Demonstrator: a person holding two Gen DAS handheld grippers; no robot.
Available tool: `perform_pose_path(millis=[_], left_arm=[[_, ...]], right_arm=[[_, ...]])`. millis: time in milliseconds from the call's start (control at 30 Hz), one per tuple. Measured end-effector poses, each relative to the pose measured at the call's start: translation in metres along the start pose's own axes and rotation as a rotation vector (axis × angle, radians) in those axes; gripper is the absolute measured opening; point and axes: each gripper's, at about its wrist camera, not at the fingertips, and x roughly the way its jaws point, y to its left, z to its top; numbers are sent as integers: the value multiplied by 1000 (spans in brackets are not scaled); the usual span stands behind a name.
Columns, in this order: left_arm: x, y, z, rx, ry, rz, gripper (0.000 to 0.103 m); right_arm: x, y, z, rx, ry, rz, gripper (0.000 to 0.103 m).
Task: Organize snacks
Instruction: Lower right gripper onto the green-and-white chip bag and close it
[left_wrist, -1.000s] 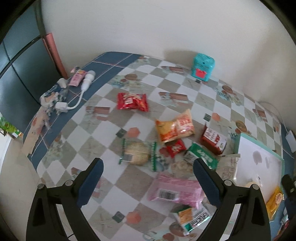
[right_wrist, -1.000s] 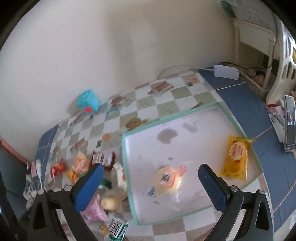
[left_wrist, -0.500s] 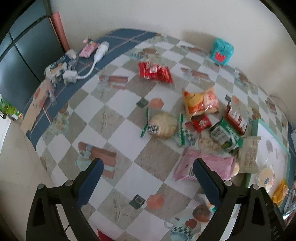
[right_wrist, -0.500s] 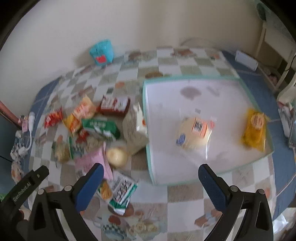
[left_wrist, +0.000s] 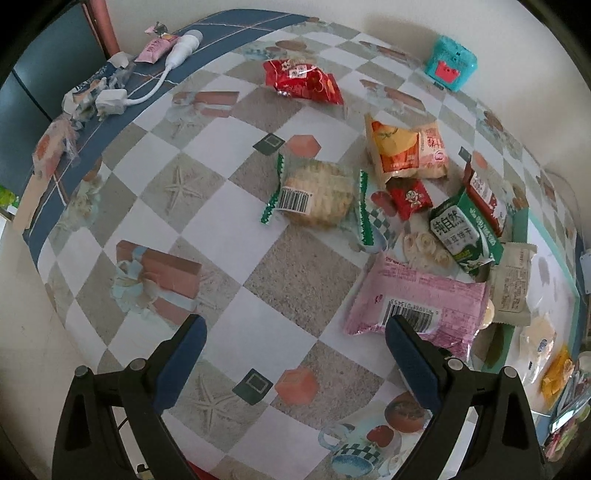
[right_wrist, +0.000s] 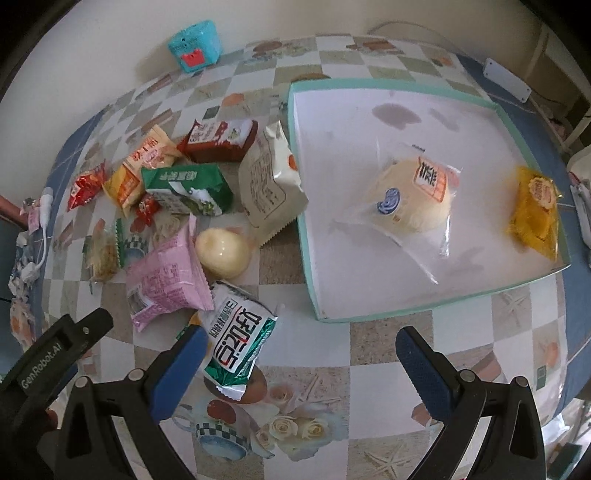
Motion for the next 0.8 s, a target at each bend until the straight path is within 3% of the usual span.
perform_pose_path(millis=[300,800], left_arm=[[10,12,6,-56,20,27,97],[11,40,9,-133,23,18,97]], right_arm=[[3,13,1,37,2,46,103],[14,49,-2,-35,-7,98,99]])
